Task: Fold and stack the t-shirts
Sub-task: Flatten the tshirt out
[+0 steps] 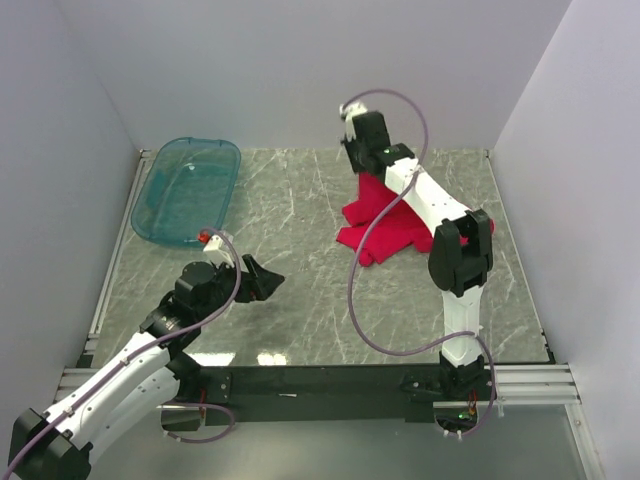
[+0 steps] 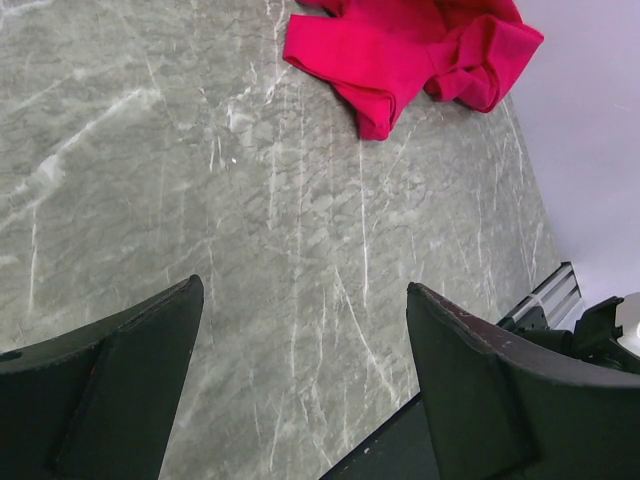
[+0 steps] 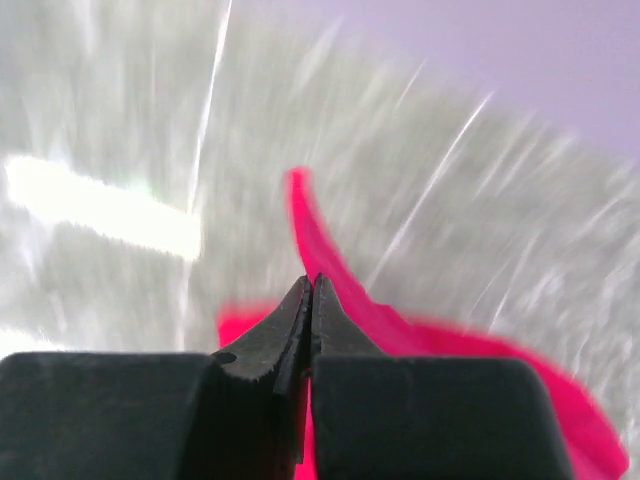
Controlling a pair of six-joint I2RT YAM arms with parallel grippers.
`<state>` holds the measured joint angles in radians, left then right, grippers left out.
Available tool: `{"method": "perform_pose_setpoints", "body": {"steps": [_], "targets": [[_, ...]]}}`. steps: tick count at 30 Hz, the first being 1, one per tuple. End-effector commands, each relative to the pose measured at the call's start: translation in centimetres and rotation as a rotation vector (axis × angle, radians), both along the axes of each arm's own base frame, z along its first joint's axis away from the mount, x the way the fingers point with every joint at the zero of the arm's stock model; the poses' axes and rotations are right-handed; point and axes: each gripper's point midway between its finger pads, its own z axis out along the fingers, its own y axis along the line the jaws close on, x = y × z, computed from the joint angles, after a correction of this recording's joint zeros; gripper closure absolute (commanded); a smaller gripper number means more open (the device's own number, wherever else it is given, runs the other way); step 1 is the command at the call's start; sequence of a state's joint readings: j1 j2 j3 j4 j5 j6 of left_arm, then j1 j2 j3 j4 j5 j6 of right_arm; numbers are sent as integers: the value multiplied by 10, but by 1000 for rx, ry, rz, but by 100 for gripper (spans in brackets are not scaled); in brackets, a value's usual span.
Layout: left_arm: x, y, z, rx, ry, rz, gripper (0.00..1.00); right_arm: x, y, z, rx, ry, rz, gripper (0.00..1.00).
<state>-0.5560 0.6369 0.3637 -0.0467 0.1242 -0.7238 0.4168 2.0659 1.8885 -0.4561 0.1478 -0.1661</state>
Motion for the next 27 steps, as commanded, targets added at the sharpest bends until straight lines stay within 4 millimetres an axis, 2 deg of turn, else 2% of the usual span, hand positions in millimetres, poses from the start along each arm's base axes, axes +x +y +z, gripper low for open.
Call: {"method": "perform_pose_setpoints", "body": {"steps": [1, 2, 3, 5, 8, 9, 10, 11, 12, 13, 14, 15, 16, 17, 18, 19, 20, 21, 23, 24, 27], "targets": [[2, 0, 5, -19, -1, 19, 12, 48, 3, 107, 220, -352, -206, 96], [2, 0, 6, -21, -3, 21, 12, 53, 1, 110, 234, -378, -235, 64], [2, 0, 5, -25, 0, 21, 12, 58, 1, 126, 250, -418, -248, 50], [4, -2, 6, -31, -1, 20, 11, 64, 0, 123, 236, -434, -262, 21], [8, -7, 5, -44, -2, 8, 10, 61, -15, 109, 196, -405, -284, 18], [9, -10, 4, -48, -3, 2, 11, 55, -21, 85, 169, -357, -283, 18], [11, -12, 4, -51, -3, -5, 10, 44, -27, 100, 168, -376, -259, 18], [14, -18, 2, -57, 2, -25, 10, 35, -30, 94, 141, -349, -215, 18], [16, -22, 2, -56, 2, -37, 10, 17, -7, 72, 157, -246, -4, 17], [18, -26, 2, -57, 6, -50, 11, -15, -6, 62, 57, -148, 181, 20], [22, -31, -11, -38, 45, -64, 11, -39, 2, 51, 42, -80, 326, 27], [26, -40, -3, -56, 29, -94, 11, -79, 19, 27, 101, 30, 542, 31], [30, -45, -4, -57, 32, -108, 12, -109, 14, 8, 78, 114, 616, 32], [35, -51, -19, -38, 76, -118, 12, -129, 9, 14, 39, 91, 691, 32], [40, -59, -13, -48, 73, -143, 13, -155, 1, -16, 24, 175, 730, 32], [44, -65, -12, -52, 66, -155, 15, -171, -4, -18, 6, 180, 764, 32], [48, -71, -27, -32, 110, -163, 16, -180, -8, -28, -3, 199, 764, 32], [55, -78, -20, -41, 97, -165, 16, -195, -16, -52, -15, 253, 757, 32], [59, -87, -29, -29, 129, -177, 18, -196, -24, -64, -54, 244, 725, 32], [62, -93, -23, -35, 125, -179, 19, -199, -27, -73, -67, 262, 710, 32], [62, -92, -23, -22, 128, -157, 19, -194, -31, -88, -108, 291, 685, 33]]}}
